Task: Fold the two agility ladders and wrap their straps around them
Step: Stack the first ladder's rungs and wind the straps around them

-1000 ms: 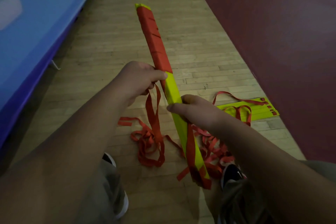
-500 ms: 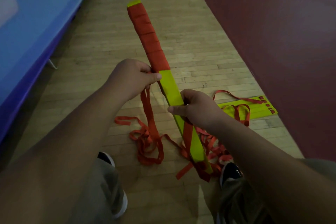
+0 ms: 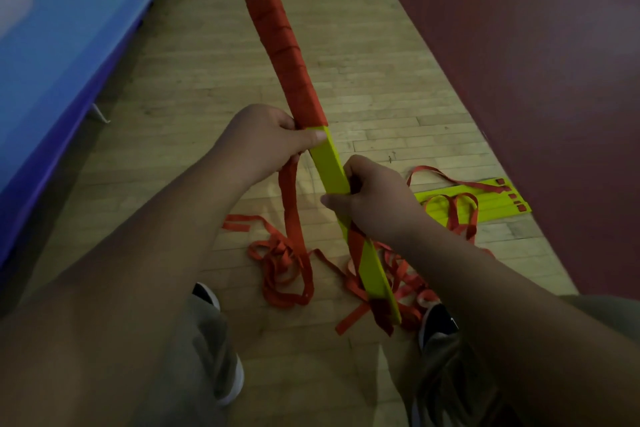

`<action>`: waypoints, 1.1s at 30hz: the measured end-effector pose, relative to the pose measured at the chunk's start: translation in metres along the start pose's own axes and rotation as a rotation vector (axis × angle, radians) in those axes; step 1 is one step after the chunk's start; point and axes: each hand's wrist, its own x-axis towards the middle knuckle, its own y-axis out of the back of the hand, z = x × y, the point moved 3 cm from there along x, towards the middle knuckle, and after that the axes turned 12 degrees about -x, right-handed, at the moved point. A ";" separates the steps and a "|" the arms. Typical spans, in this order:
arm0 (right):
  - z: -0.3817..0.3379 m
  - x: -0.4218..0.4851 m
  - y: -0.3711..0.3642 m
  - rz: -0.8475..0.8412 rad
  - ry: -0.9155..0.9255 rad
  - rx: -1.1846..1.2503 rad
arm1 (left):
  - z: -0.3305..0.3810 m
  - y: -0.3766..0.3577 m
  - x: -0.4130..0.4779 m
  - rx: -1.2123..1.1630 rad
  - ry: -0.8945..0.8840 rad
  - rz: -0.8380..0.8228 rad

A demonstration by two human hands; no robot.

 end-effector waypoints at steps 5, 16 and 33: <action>-0.003 -0.002 -0.002 0.039 0.045 -0.101 | 0.005 -0.017 -0.003 0.008 0.065 0.100; 0.000 0.001 0.011 -0.125 -0.159 0.016 | 0.003 -0.010 0.011 -0.194 0.015 -0.041; 0.000 -0.003 0.024 -0.516 0.039 0.364 | 0.000 0.017 0.020 -0.576 -0.048 -0.309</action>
